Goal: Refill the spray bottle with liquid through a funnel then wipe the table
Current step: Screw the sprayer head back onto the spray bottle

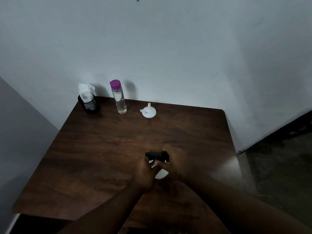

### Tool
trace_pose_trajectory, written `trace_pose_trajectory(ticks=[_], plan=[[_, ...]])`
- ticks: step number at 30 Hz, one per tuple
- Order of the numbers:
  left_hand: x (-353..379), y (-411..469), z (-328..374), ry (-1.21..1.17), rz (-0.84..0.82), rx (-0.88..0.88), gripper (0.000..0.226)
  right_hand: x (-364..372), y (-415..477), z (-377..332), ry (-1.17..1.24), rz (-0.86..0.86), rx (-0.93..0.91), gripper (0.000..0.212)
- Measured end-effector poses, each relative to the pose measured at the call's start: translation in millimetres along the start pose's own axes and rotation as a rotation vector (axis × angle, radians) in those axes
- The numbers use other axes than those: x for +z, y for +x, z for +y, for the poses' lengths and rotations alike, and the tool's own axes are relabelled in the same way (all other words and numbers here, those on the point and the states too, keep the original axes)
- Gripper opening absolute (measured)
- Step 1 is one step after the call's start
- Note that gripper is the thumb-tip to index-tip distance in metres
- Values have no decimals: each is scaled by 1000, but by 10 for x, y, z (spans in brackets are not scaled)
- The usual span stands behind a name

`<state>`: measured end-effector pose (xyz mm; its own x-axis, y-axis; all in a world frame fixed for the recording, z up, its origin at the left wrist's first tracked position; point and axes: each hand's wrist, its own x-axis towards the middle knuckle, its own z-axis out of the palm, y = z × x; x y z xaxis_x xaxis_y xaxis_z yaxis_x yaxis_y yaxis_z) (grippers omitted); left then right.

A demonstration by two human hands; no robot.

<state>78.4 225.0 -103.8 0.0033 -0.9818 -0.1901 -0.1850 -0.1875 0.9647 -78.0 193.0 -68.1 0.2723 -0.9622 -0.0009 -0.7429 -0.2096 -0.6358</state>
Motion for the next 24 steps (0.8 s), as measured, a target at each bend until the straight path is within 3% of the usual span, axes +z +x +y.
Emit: trace_pose_trajectory(ticks=[8,11,15,18,24], plan=[[-29,-15,54,-13,-29,7,22,-116,-18,72,40,-97,-54,42],[-15,-32,42,-9,-23,12,31,-176,-43,79,54,-100,-63,32],[-2,-33,75,0,-5,3,20,-80,-16,-22,89,-32,35,28],[-10,-22,81,11,-5,9,20,-95,20,-51,85,-73,102,37],[-4,-16,97,-23,2,-21,22,-168,-18,84,168,-157,9,36]])
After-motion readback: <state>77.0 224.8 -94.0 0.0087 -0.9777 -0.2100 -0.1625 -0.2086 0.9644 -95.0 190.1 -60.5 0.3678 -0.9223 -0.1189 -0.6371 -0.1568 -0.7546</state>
